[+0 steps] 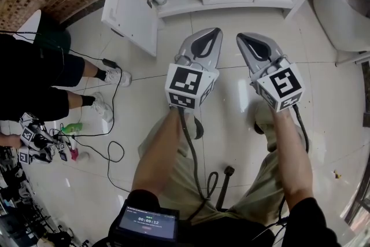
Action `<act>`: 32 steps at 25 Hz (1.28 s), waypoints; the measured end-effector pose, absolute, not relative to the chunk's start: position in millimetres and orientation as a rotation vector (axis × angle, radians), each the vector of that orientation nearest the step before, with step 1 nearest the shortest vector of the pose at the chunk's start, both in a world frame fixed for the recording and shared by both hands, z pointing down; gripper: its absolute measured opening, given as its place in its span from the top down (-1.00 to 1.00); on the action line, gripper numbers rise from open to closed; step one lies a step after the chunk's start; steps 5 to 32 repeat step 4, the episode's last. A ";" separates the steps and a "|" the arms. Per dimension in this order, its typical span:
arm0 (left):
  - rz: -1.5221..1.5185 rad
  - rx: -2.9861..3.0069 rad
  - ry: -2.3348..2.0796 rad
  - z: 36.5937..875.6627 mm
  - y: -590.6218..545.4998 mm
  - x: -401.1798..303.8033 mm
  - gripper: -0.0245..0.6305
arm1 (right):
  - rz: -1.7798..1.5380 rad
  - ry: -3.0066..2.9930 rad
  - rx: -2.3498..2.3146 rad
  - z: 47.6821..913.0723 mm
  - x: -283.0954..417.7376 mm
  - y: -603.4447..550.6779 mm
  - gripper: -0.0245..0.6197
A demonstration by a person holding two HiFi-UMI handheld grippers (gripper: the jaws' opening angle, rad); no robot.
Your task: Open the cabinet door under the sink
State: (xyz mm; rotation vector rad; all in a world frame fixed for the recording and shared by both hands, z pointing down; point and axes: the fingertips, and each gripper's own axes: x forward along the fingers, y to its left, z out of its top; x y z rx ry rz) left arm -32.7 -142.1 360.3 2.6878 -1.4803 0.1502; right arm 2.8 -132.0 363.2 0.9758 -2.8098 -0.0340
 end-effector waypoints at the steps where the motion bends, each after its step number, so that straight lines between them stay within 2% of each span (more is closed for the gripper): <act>1: 0.154 2.687 -1.481 361.0 -142.1 -32.9 0.88 | -0.041 -2.806 0.975 363.1 2.4 -132.0 0.95; 32: 0.164 2.684 -1.484 362.6 -142.6 -33.1 0.88 | -0.053 -2.798 0.974 362.8 2.3 -132.6 0.95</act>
